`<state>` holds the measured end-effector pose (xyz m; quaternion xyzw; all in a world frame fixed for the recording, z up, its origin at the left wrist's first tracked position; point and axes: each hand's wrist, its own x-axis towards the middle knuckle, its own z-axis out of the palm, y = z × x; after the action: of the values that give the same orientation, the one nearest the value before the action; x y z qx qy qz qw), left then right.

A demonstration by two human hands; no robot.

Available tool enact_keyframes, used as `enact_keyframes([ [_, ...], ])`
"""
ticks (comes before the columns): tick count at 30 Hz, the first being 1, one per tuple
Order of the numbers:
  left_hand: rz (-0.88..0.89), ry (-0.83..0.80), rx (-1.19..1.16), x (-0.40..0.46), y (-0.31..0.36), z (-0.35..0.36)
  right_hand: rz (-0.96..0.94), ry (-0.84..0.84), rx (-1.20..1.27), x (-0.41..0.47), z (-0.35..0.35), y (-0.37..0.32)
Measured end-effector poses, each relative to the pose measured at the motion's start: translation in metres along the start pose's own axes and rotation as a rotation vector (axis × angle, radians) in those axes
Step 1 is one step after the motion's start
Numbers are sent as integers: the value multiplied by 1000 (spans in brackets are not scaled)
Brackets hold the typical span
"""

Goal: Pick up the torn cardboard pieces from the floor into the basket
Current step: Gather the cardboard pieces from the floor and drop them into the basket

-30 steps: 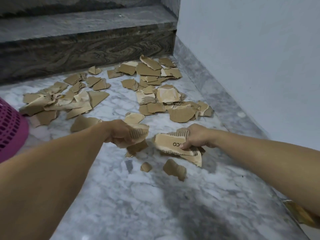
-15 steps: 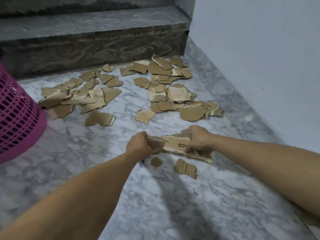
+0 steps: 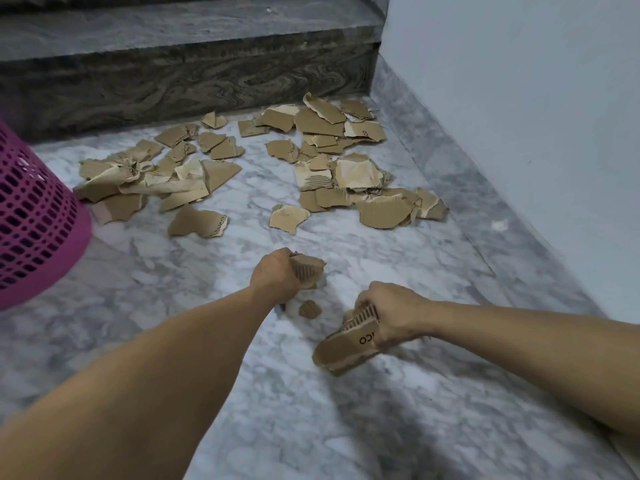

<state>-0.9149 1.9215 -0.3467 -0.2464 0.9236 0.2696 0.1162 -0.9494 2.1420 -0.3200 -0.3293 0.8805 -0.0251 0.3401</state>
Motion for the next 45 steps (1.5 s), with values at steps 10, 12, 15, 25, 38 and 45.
enact_keyframes([
  [10, 10, -165, 29, -4, 10, -20, 9, -23, 3, 6, -6, -9],
  [12, 17, -218, 9, -6, 12, -30, 20, -57, -16, 7, -7, -13],
  [15, 36, -312, 20, -12, 12, -38, 31, -95, -23, 10, -8, -15],
  [25, 307, -275, 187, -40, 16, -2, 168, -67, 47, 10, -72, 37],
  [38, 199, -217, 154, -8, 29, -18, 458, 319, 475, 40, -100, 70],
  [45, 41, -41, 5, 42, 22, -76, 442, 390, 228, 60, -130, 71],
])
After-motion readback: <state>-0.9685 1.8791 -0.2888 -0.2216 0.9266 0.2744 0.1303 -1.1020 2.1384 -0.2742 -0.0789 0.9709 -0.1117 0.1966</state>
